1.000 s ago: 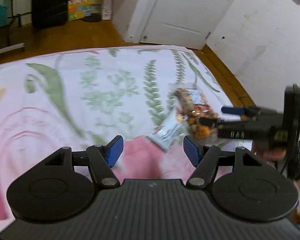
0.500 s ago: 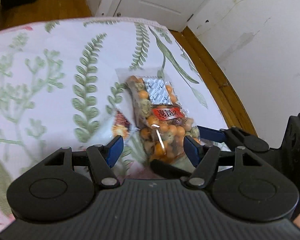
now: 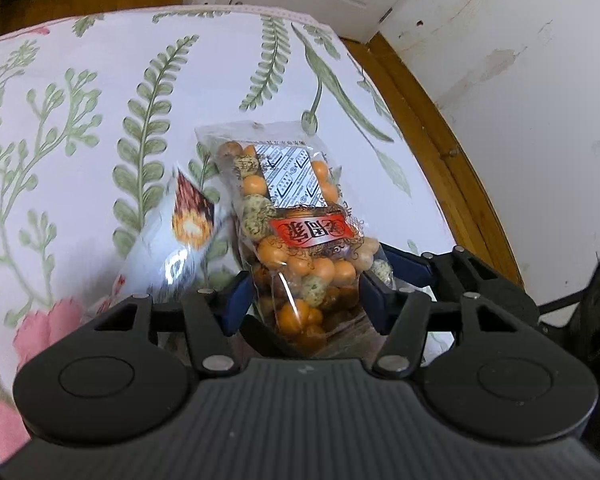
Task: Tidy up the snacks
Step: 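Close the left gripper on the clear bag of coated nuts, then carry the nut bag into the pink box and open the left gripper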
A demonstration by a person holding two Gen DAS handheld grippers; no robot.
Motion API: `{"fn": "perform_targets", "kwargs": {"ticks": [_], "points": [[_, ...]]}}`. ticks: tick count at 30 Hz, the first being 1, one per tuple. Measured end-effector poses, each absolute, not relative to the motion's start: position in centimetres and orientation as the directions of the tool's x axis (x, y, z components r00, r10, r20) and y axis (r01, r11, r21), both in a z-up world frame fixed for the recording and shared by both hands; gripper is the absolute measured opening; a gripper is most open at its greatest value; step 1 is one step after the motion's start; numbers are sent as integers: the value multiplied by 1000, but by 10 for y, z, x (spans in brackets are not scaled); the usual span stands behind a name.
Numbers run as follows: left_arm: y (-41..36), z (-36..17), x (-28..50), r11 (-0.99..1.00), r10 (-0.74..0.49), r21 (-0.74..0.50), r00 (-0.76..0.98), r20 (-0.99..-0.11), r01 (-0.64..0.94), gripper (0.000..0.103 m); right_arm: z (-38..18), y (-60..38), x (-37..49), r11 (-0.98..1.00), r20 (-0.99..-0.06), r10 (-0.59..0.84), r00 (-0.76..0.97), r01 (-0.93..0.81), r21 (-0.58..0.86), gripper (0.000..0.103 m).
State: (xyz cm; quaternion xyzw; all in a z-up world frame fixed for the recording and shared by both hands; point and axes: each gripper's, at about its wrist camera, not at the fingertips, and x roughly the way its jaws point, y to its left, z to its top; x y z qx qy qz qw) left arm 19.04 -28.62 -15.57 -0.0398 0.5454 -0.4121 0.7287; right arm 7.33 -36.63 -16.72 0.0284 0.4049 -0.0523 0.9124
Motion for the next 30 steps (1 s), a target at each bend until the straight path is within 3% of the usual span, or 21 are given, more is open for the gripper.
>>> {"fn": "perform_targets", "kwargs": {"ticks": [12, 30], "points": [[-229, -104, 160, 656, -628, -501, 40, -777, 564, 57, -120, -307, 31, 992, -711, -85, 699, 122, 2, 96], [-58, -45, 136, 800, -527, -414, 178, -831, 435, 60, -63, -177, 38, 969, -721, 246, 648, -174, 174, 97]]}}
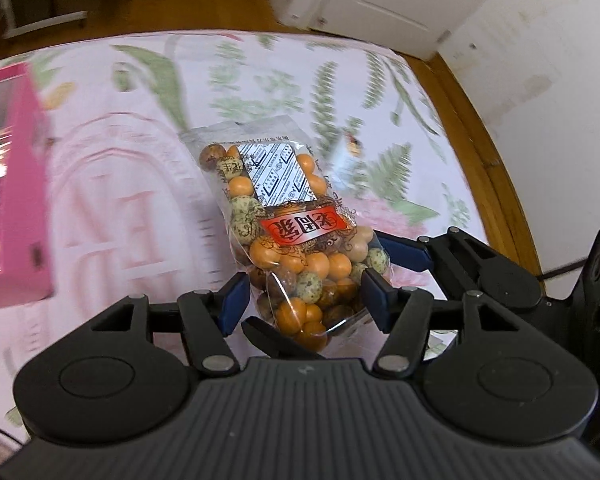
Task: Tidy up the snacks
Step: 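Carry the nut bag into the pink box and open the left gripper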
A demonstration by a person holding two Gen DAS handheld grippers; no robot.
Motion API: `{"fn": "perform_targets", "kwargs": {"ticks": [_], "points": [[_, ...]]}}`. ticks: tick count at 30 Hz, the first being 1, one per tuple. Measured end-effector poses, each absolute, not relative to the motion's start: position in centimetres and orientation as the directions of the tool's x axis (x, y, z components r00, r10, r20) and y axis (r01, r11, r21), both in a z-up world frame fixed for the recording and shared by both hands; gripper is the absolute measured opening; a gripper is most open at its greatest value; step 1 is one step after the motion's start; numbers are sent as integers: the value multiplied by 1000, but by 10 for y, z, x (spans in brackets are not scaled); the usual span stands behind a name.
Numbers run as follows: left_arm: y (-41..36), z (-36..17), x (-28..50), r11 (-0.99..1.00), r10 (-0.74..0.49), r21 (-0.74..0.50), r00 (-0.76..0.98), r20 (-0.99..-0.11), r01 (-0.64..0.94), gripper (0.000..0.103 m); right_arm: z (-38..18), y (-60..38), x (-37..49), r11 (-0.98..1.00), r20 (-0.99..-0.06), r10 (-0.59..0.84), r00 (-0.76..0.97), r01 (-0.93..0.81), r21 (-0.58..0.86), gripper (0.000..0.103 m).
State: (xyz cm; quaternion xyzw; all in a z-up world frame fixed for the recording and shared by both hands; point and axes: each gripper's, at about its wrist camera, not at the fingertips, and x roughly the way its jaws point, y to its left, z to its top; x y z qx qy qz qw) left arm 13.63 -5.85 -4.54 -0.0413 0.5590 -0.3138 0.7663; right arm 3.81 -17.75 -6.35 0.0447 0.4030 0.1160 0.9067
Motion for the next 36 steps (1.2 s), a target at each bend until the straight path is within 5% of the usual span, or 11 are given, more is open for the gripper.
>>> {"fn": "perform_targets", "kwargs": {"ticks": [17, 36], "points": [[100, -27, 168, 861, -504, -410, 396, -768, 300, 63, -43, -74, 106, 815, -625, 522, 580, -555, 166, 95], [188, -78, 209, 927, -371, -343, 524, -767, 154, 65, -86, 18, 173, 734, -646, 586, 489, -657, 169, 94]]}}
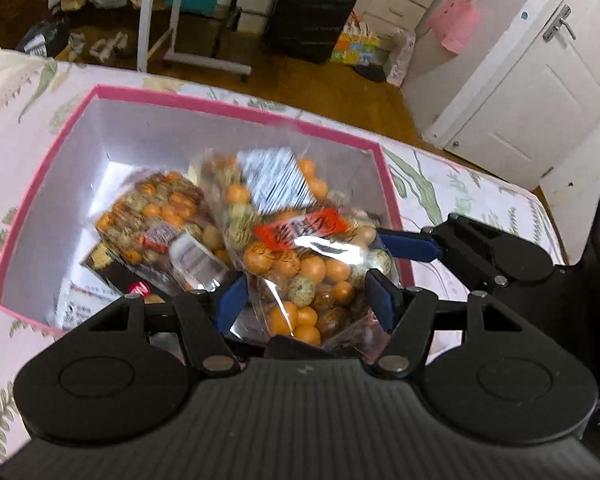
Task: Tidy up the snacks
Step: 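Carry the nut bag into the pink box and open the left gripper, then move the left gripper to a white wrapped snack bar and grasp it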
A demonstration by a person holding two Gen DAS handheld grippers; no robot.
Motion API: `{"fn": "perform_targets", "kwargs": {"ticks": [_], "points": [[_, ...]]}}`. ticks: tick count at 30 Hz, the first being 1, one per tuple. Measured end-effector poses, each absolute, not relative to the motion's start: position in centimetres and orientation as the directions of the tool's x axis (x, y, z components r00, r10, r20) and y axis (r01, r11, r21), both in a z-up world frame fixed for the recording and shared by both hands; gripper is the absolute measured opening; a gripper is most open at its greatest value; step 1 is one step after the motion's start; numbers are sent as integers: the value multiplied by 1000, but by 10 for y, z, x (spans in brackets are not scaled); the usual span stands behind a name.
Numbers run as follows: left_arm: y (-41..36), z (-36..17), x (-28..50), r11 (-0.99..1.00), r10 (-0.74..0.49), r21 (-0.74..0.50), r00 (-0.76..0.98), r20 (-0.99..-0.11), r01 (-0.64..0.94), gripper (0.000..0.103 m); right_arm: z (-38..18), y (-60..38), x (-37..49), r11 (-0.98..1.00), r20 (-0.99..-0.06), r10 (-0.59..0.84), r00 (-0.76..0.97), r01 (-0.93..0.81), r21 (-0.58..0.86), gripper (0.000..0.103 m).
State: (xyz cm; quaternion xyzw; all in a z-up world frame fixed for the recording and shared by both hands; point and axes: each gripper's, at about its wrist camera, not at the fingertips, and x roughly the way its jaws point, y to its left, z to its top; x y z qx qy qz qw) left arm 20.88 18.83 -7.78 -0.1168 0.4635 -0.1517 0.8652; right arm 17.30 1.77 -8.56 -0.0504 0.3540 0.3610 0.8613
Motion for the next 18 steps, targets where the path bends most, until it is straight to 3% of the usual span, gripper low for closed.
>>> {"fn": "perform_targets", "kwargs": {"ticks": [3, 6, 11, 18], "points": [[188, -74, 207, 943, -331, -296, 546, -769, 154, 66, -89, 14, 182, 767, -669, 559, 489, -611, 194, 94], [185, -73, 205, 962, -273, -234, 564, -779, 142, 66, -85, 10, 169, 791, -659, 501, 561, -606, 86, 95], [188, -70, 204, 958, -278, -263, 574, -770, 112, 66, -62, -7, 144, 793, -613, 483, 625, -609, 4, 97], [164, -55, 187, 951, -308, -258, 584, -751, 170, 64, -59, -74, 109, 888, -593, 400, 699, -457, 61, 97]]}}
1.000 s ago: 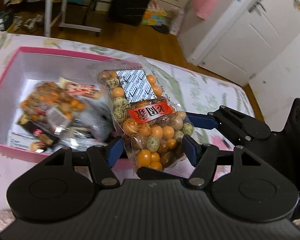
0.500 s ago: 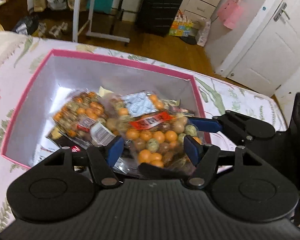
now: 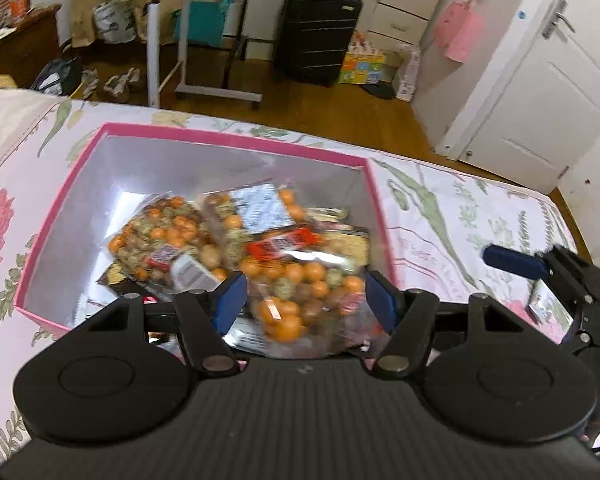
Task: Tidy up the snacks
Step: 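Move the left gripper to a white wrapped snack bar and grasp it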
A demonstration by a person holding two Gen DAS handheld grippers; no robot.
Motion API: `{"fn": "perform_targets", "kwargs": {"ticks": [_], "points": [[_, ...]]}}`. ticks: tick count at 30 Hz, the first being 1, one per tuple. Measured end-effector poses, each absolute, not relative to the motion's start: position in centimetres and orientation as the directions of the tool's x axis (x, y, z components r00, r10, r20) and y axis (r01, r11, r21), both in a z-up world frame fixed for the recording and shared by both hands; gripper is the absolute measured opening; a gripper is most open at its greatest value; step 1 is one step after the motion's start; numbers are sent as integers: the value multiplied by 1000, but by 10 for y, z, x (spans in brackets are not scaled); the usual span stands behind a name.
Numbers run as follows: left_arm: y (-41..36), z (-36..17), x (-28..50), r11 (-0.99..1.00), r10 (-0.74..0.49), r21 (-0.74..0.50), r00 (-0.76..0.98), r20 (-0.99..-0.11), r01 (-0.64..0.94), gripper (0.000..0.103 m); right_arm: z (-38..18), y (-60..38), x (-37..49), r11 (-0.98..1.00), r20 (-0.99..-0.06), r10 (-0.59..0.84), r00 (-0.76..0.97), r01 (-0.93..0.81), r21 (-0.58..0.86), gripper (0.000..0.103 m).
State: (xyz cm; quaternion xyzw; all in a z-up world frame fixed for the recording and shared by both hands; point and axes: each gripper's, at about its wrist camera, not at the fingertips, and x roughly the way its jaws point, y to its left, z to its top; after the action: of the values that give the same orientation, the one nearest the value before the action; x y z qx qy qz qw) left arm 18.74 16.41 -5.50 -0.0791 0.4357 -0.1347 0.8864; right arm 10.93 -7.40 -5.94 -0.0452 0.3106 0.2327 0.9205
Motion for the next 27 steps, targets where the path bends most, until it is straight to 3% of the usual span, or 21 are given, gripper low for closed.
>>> {"fn": "perform_targets", "kwargs": {"ticks": [6, 12, 19, 27], "points": [[123, -49, 172, 920, -391, -287, 579, -716, 267, 64, -67, -152, 72, 966, -530, 242, 813, -254, 52, 97], [59, -57, 159, 874, -477, -311, 539, -694, 374, 64, -86, -220, 60, 997, -573, 68, 817, -30, 75, 97], [-34, -86, 171, 800, -575, -385, 404, -712, 460, 63, -115, -271, 62, 984, -637, -6, 770, 117, 131, 96], [-132, -124, 202, 702, -672, -481, 265, -691, 525, 62, -159, -307, 75, 964, -645, 19, 764, 157, 215, 83]]}}
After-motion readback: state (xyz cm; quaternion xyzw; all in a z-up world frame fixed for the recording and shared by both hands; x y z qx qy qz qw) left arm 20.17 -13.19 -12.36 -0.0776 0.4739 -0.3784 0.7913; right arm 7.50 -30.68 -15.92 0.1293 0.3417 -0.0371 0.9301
